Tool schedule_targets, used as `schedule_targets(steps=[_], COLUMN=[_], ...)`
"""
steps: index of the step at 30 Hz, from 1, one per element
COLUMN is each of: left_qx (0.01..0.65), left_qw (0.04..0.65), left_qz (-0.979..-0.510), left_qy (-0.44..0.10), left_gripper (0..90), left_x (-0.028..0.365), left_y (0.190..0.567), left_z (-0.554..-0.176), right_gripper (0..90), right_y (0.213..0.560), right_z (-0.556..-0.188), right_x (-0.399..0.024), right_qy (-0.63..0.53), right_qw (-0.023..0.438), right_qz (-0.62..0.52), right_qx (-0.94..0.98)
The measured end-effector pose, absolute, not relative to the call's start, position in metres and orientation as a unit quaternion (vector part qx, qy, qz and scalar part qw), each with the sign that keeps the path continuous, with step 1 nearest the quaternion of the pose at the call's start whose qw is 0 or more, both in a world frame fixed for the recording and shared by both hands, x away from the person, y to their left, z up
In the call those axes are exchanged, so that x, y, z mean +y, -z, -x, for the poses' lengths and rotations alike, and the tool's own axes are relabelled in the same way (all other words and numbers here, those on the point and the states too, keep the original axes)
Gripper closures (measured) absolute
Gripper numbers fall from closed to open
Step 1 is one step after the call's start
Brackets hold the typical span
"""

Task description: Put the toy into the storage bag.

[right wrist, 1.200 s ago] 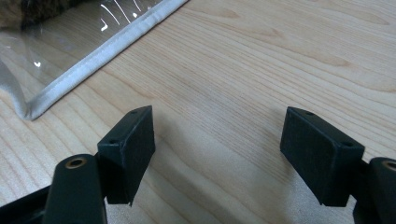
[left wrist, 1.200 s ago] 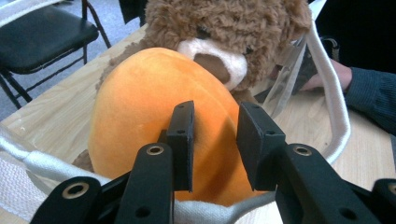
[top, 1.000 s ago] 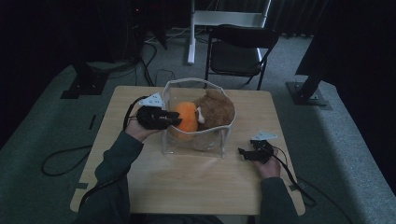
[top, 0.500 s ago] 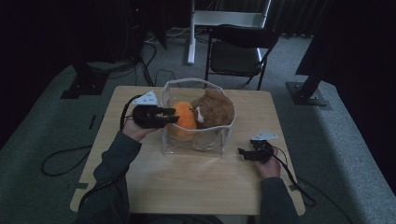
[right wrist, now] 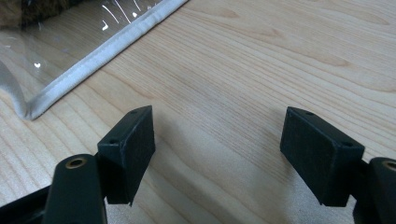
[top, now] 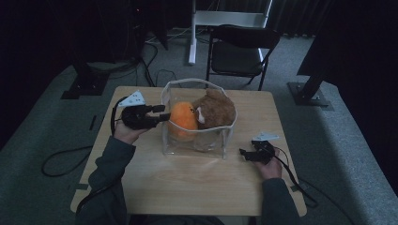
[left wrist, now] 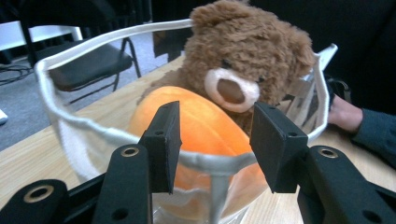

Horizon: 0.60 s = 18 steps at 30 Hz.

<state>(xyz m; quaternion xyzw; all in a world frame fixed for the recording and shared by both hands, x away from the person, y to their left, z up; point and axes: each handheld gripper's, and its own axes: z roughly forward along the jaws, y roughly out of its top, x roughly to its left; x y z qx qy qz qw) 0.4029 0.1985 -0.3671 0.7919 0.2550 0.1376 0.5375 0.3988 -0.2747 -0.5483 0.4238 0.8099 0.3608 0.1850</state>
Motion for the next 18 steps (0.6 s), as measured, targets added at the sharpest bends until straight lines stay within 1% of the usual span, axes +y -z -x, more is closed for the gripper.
schedule_targets(steps=[6,10,18], left_qx=[0.276,0.298,0.329], left_qw=[0.544,0.551,0.556], left_qz=[-0.78,-0.767,-0.751], left_qy=[-0.142,-0.14,-0.139], left_gripper=[52.8,52.8,52.8], left_x=[0.214,0.229,0.241], left_y=[0.377,0.393,0.419], left_z=[-0.397,-0.39,-0.383], right_gripper=[25.4,25.4,25.4], right_y=[0.548,0.548,0.549], right_z=[-0.399,-0.399,-0.399], right_x=[-0.275,-0.275,-0.275], right_qy=[-0.361,-0.362,-0.361], right_qw=[0.185,0.185,0.185], right_qz=[-0.424,-0.423,-0.423], right_qx=[0.81,0.81,0.81])
